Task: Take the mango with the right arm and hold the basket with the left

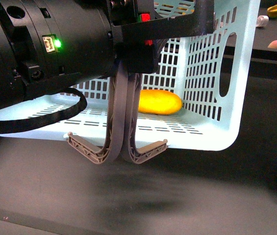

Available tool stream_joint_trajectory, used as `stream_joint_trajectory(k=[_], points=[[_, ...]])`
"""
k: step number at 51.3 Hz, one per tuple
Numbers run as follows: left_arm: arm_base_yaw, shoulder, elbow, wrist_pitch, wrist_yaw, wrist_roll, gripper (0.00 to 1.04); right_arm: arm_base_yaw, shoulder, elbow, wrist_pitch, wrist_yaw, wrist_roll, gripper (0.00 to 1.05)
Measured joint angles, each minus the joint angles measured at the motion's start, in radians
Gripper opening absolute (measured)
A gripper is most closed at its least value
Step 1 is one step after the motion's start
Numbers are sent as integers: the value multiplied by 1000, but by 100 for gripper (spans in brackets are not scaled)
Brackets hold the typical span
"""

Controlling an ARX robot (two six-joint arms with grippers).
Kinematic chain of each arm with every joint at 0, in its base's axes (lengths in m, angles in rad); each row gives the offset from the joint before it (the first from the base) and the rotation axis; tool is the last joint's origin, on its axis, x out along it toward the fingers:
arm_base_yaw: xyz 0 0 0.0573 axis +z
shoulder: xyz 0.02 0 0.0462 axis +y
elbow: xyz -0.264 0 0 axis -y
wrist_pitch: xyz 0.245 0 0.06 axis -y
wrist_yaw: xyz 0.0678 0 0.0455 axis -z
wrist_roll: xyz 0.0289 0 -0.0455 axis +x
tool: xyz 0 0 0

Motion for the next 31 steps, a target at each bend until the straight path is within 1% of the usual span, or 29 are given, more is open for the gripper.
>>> stream_joint_trajectory(k=[6,12,18,22,31], points=[[0,0,0,0,1,0,8,-17,-156,-75,-98,35,0,97],[0,0,0,0,2,-1,8,-26,-349,-142,-233,80,2,97],[0,0,0,0,3,-1,8,-23,-550,-187,-360,177,0,97],[0,0,0,0,2,-1,8,-21,-602,-192,-372,194,0,97],[-1,0,0,0,2,2,8,-20,-610,-192,-373,193,0,97]])
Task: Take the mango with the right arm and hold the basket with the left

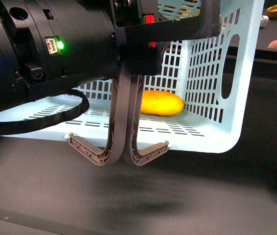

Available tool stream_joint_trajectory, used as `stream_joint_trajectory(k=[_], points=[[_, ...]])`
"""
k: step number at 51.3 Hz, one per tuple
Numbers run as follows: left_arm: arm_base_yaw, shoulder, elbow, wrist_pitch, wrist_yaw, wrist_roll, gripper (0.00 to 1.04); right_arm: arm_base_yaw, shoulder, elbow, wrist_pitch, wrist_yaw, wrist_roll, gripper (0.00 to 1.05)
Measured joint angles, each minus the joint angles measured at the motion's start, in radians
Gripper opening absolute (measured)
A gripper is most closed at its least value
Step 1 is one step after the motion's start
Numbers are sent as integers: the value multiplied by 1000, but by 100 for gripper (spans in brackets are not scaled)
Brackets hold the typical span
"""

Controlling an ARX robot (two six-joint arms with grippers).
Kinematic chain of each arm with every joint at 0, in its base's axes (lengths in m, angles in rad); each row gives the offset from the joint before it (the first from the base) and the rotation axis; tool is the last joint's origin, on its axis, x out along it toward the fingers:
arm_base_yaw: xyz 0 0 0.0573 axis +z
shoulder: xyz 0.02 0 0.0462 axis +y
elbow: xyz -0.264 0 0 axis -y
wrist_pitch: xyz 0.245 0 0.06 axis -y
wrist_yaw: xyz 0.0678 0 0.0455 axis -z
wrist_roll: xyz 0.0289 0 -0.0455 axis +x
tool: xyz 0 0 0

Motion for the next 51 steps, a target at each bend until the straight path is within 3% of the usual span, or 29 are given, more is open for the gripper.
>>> stream_joint_trajectory(k=[3,6,8,30,40,45,51], points=[[0,0,0,0,0,-2,8,0,1,0,1,-3,-3,97],[1,0,0,0,0,-5,8,-76,-27,-45,111,-176,-110,85],[1,0,0,0,0,-1,8,-116,-48,-63,131,-231,-177,76],[1,0,0,0,0,-3,8,-137,-165,-116,79,-248,-278,2],[1,0,0,0,0,-3,8,-137,-224,-153,61,-248,-282,2],[1,0,0,0,0,-3,8,-137,-344,-153,-92,-251,-282,2],[1,0,0,0,0,-5,8,-137,-395,-153,-113,-251,-282,2]])
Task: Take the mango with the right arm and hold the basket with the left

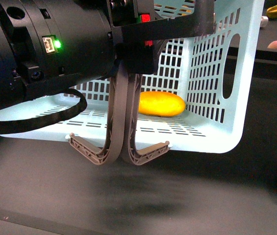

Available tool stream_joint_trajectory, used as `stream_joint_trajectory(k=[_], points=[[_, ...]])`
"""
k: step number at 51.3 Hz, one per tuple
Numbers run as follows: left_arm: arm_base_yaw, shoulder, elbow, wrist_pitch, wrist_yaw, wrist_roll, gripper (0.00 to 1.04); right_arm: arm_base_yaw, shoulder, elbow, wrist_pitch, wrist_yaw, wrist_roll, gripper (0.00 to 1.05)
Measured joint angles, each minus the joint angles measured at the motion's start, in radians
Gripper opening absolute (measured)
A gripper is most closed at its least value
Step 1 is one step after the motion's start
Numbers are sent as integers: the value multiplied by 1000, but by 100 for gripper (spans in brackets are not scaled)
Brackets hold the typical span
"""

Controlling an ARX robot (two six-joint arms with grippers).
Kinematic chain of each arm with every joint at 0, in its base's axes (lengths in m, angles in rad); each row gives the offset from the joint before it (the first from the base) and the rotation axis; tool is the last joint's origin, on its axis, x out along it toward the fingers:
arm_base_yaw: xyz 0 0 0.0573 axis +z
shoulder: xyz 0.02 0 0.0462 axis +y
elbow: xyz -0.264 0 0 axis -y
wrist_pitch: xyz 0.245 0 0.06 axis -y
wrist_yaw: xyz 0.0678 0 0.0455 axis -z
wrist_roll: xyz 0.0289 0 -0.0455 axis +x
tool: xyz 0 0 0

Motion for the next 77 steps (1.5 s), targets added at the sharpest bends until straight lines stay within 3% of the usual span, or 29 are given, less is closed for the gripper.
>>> stream_joint_trajectory(k=[38,68,70,77], points=[[-1,0,0,0,0,1,8,0,-1,0,-2,0,-2,3],[-1,0,0,0,0,2,8,0,-1,0,-3,0,-2,92],[-6,12,0,37,-47,16,8,0,-1,0,-3,0,-1,98],[-13,68,38,84,-189,51,8,0,-1,0,-3,0,-2,96]])
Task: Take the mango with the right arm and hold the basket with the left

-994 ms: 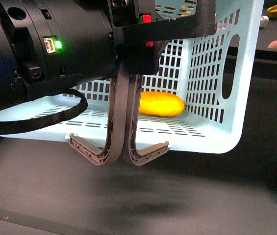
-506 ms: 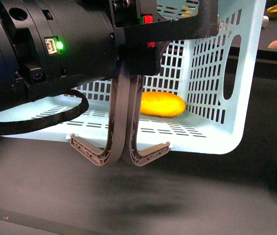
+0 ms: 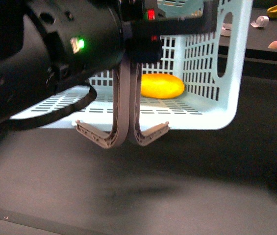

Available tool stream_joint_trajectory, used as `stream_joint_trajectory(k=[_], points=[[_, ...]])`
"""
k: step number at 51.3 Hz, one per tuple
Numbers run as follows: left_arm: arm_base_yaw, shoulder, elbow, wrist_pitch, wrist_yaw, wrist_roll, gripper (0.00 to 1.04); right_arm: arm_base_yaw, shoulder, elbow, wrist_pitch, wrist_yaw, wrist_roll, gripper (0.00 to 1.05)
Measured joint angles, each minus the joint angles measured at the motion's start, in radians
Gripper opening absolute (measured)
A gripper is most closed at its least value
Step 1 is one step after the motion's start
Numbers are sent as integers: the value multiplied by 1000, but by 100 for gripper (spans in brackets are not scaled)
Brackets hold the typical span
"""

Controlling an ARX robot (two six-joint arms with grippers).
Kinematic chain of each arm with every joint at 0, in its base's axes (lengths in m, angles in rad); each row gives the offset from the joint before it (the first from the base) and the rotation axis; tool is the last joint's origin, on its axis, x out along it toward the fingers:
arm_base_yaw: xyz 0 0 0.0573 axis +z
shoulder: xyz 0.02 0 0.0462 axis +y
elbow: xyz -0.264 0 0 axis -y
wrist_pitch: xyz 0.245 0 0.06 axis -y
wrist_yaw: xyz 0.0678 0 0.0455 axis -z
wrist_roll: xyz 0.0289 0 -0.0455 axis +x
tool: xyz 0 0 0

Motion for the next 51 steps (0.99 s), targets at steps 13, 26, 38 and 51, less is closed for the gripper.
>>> stream_joint_trajectory(k=[13,26,38,51], points=[[80,75,185,-192,-297,-248,8,0,0,0,0,0,0,97],[220,177,353,-401,-423,-686,8,0,0,0,0,0,0,97],[279,269,455,-494,-424,-968,8,0,0,0,0,0,0,97],[331,360,559,-536,-408,-1136,8,0,0,0,0,0,0,97]])
